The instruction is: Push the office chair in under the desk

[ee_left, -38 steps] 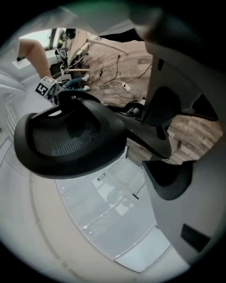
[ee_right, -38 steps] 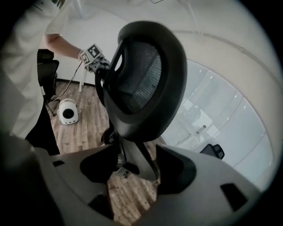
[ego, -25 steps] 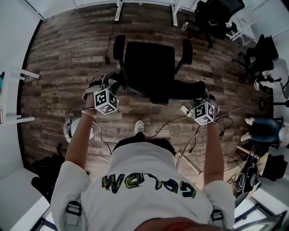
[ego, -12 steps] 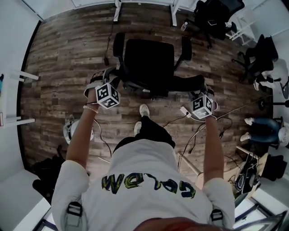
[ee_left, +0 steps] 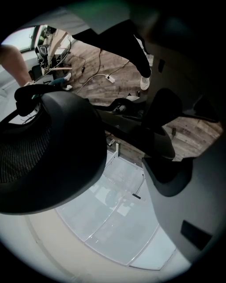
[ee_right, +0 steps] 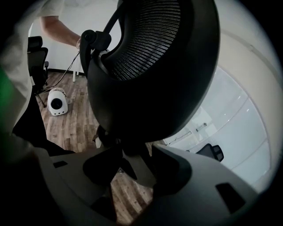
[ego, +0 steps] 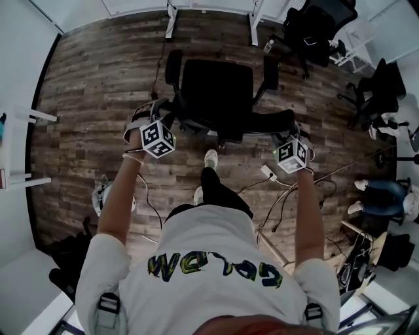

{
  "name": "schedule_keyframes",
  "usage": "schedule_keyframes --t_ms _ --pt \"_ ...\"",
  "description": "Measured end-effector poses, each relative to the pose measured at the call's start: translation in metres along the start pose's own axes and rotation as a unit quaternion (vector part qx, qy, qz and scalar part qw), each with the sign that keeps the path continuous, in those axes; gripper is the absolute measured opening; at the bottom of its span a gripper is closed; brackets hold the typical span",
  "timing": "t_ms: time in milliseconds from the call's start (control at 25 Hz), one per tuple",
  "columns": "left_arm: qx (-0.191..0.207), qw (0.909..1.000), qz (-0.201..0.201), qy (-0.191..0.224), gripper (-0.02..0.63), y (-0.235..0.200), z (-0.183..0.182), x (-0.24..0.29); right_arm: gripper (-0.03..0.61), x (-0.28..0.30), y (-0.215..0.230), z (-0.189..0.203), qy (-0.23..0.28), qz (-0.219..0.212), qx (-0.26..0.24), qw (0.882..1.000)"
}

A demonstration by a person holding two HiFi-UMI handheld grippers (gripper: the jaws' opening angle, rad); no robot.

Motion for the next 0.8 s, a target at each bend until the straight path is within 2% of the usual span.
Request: schedule_keyframes --t_ms 800 --pt "-0.025 0.9988 -0.006 -0.041 0.229 -0.094 -0.024 0.104 0.212 0.098 0.108 -0.007 0.006 -0.010 -0.003 1.000"
Point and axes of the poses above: the fingertips, and each gripper's own axes: x forward along the fingers, y to its right, z out of its underside, the point moved 5 cm from there along -x, backward along the fingers, and after that the axes turned 1 degree about y, right-handed, at the moved point
